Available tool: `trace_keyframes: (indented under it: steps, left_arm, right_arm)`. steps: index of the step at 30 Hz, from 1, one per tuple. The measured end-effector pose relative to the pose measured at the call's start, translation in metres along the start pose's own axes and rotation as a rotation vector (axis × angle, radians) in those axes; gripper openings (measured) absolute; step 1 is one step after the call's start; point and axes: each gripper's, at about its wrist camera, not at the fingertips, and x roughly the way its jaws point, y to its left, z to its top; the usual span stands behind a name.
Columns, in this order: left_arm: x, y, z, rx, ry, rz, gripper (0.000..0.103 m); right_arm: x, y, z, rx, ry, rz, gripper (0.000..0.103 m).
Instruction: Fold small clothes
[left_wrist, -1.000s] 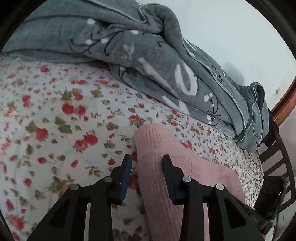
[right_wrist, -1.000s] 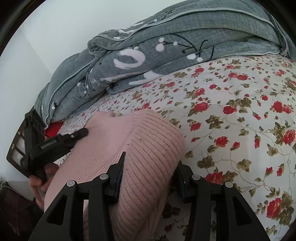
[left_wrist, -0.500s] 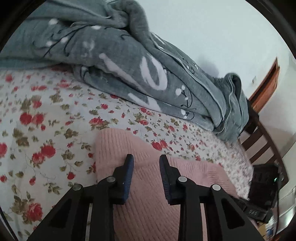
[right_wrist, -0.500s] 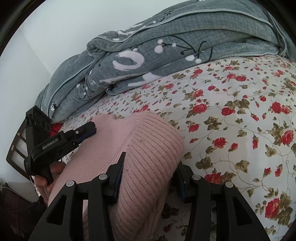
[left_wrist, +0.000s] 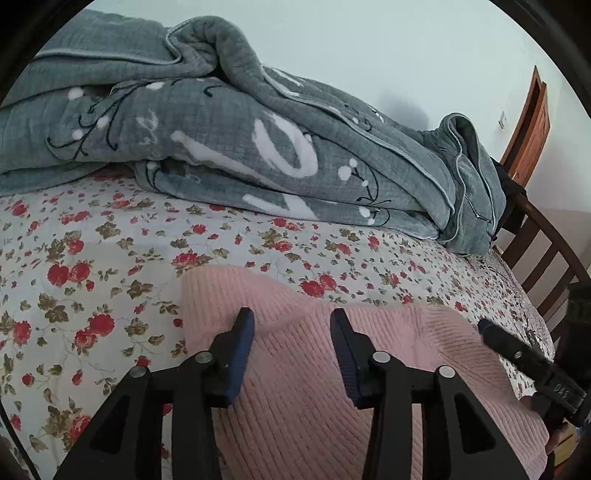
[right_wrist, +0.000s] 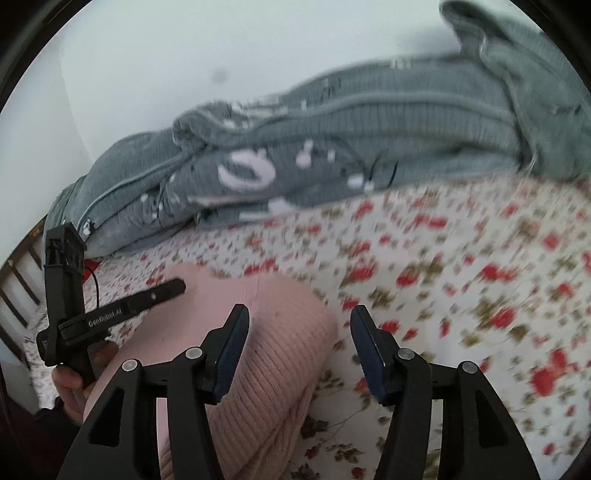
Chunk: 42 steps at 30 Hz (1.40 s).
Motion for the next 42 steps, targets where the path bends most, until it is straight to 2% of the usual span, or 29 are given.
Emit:
trace_keyframes:
  steps: [4, 5, 6, 9, 12, 14, 16, 17, 20, 23, 25, 27, 30, 35, 38, 42]
  left_arm:
    - [-0.007, -0.006, -0.001, 0.027, -0.034, 0.026, 0.049]
    - [-0.011, -0.008, -0.002, 0.038, -0.052, 0.044, 0.054]
    - [-0.014, -0.01, -0.003, 0.043, -0.065, 0.059, 0.059]
    - [-0.02, -0.011, -0.003, 0.047, -0.091, 0.091, 0.062]
    - [-0.029, -0.012, -0.005, 0.049, -0.101, 0.113, 0.062]
    - [-0.038, -0.019, -0.007, 0.07, -0.104, 0.128, 0.062]
    - [-0.048, -0.027, -0.015, 0.088, -0.098, 0.131, 0.062]
    - [-0.051, -0.03, -0.019, 0.092, -0.095, 0.129, 0.062]
    - [-0.062, -0.047, -0.039, 0.128, -0.066, 0.107, 0.062]
    - [-0.064, -0.056, -0.061, 0.173, -0.043, 0.154, 0.062]
    - [-0.067, -0.055, -0.068, 0.16, -0.04, 0.166, 0.062]
    - [-0.076, -0.051, -0.068, 0.128, -0.044, 0.129, 0.062]
    - [-0.082, -0.051, -0.072, 0.114, -0.042, 0.113, 0.062]
    - [-0.091, -0.065, -0.082, 0.158, -0.04, 0.108, 0.062]
    - [-0.092, -0.073, -0.091, 0.178, -0.036, 0.149, 0.063]
    - [-0.097, -0.074, -0.097, 0.145, -0.027, 0.162, 0.063]
  right_arm:
    - [-0.021, 0.013, 0.0, -0.063, -0.079, -0.013, 0.058]
    - [-0.03, 0.02, 0.0, -0.082, -0.095, -0.016, 0.058]
    - [-0.039, 0.029, -0.001, -0.106, -0.098, -0.009, 0.058]
    - [-0.067, 0.069, -0.012, -0.21, -0.12, 0.033, 0.058]
    - [-0.072, 0.111, -0.034, -0.356, -0.102, -0.046, 0.054]
    - [-0.06, 0.12, -0.049, -0.402, -0.062, -0.096, 0.051]
    - [-0.04, 0.111, -0.061, -0.365, 0.019, -0.153, 0.042]
    - [-0.033, 0.1, -0.066, -0.33, 0.03, -0.175, 0.037]
    - [-0.033, 0.079, -0.067, -0.242, 0.009, -0.191, 0.032]
    - [-0.03, 0.075, -0.065, -0.23, 0.013, -0.207, 0.029]
    - [-0.032, 0.073, -0.062, -0.219, 0.01, -0.207, 0.028]
    - [-0.037, 0.073, -0.063, -0.216, 0.0, -0.23, 0.02]
    - [-0.039, 0.068, -0.062, -0.205, 0.006, -0.221, 0.02]
    - [-0.038, 0.064, -0.065, -0.19, 0.007, -0.228, 0.019]
    - [-0.038, 0.063, -0.065, -0.182, 0.012, -0.223, 0.019]
    - [-0.043, 0.064, -0.066, -0.187, 0.022, -0.222, 0.019]
